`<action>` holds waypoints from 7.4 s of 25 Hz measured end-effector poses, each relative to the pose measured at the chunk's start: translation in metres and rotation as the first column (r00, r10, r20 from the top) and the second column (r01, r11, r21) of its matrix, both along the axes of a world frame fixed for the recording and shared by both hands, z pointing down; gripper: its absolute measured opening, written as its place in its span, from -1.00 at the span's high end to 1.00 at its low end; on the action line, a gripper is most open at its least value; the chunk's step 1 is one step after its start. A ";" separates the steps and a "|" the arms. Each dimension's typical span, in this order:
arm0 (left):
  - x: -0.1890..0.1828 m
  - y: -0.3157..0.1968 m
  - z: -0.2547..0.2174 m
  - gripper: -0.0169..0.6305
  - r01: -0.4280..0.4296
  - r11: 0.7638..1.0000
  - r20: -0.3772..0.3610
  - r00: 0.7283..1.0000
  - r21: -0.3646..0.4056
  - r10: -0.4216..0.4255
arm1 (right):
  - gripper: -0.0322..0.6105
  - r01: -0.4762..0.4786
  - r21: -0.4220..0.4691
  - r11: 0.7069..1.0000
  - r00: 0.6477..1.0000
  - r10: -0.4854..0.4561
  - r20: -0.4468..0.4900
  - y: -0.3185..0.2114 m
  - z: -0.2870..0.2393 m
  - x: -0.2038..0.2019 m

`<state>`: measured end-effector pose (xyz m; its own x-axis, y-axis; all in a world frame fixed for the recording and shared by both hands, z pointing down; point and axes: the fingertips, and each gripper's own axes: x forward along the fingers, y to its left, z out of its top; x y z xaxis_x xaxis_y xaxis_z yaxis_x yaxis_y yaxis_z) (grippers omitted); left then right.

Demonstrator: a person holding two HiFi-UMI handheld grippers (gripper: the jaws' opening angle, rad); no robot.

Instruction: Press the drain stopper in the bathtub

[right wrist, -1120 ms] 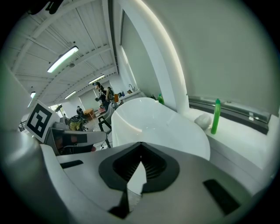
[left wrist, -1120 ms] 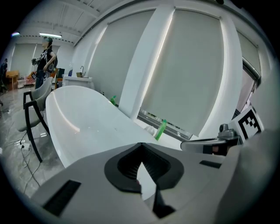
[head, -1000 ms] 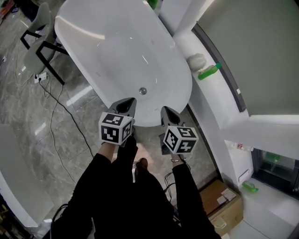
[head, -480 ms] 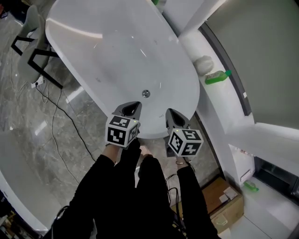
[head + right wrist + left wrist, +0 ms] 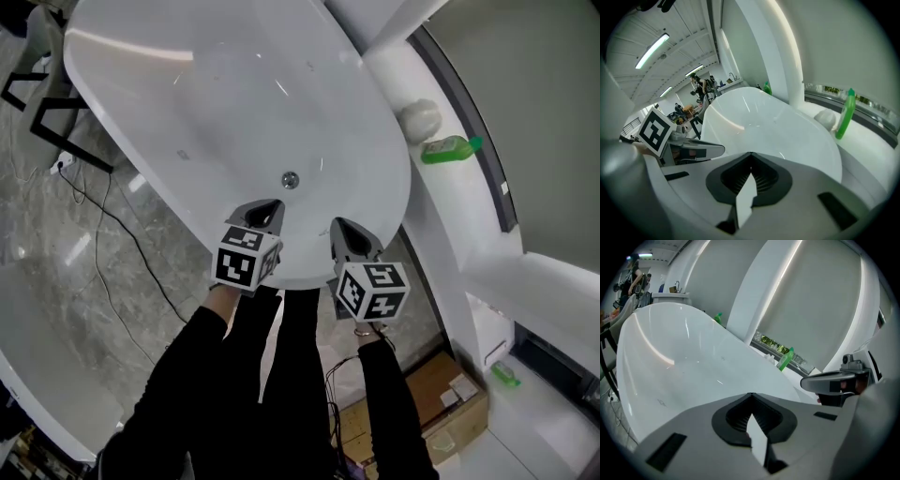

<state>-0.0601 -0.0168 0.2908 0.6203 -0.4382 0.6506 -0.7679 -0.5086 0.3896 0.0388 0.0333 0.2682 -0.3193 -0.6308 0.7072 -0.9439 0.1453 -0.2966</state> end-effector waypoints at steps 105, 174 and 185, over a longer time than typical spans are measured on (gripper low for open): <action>0.059 -0.070 0.478 0.92 0.203 0.900 0.195 0.971 -0.385 -0.135 | 0.89 0.127 -0.434 0.892 0.990 -0.085 0.114 -0.092 0.419 0.011; 0.048 -0.075 0.432 0.92 0.199 0.894 0.218 0.969 -0.403 -0.117 | 0.89 0.126 -0.422 0.898 0.992 -0.100 0.082 -0.112 0.384 0.003; 0.043 -0.076 0.381 0.92 0.193 0.911 0.217 0.969 -0.364 -0.119 | 0.89 0.142 -0.389 0.910 0.989 -0.115 0.092 -0.114 0.348 -0.001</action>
